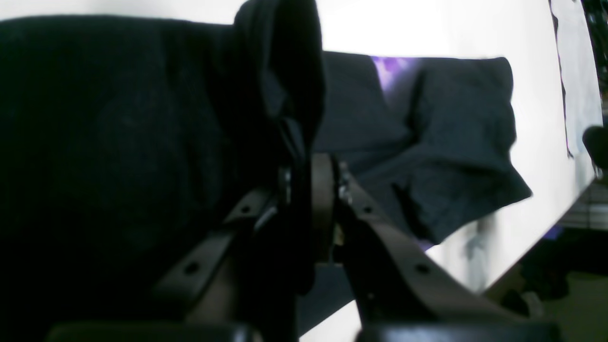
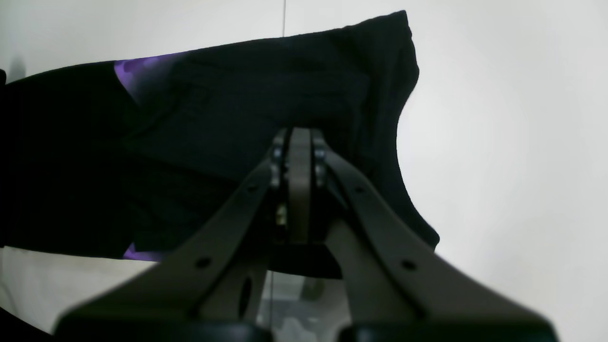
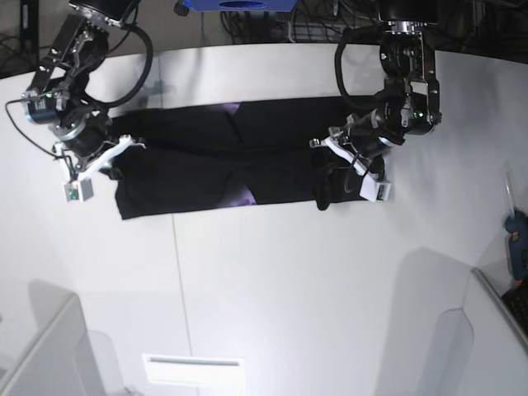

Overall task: Fold the T-shirt properly
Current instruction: 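Fold the strip's end with the left gripper toward the right gripper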

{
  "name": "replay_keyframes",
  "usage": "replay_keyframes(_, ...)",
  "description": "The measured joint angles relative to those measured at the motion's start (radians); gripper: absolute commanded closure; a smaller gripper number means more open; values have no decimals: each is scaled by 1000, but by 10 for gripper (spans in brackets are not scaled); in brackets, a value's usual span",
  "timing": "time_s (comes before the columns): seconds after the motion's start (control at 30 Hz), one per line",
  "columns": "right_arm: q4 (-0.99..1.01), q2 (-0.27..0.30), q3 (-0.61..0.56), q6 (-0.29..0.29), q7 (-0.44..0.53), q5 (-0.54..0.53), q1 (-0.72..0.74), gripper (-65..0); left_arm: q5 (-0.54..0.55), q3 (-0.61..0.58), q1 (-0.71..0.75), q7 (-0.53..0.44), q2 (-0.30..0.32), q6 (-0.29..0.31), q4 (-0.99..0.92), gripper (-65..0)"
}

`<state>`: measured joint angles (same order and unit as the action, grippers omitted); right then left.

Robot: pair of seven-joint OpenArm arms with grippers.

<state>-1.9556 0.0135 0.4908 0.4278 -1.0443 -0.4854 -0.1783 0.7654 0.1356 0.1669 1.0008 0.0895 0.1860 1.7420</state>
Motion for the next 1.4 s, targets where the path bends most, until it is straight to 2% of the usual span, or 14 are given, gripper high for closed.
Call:
replay_keyframes(0.97,1,0,0,0,0,0,1,0,-1,0,-16,-2,-28,0,-16,0)
replay_keyframes(1.2,1,0,0,0,0,0,1,0,1,-43,-17,-2,-28,0,-18,0)
replay_keyframes(1.4,1,0,0,0,0,0,1,0,2,-32,-25,-2,-36,0,-72,0)
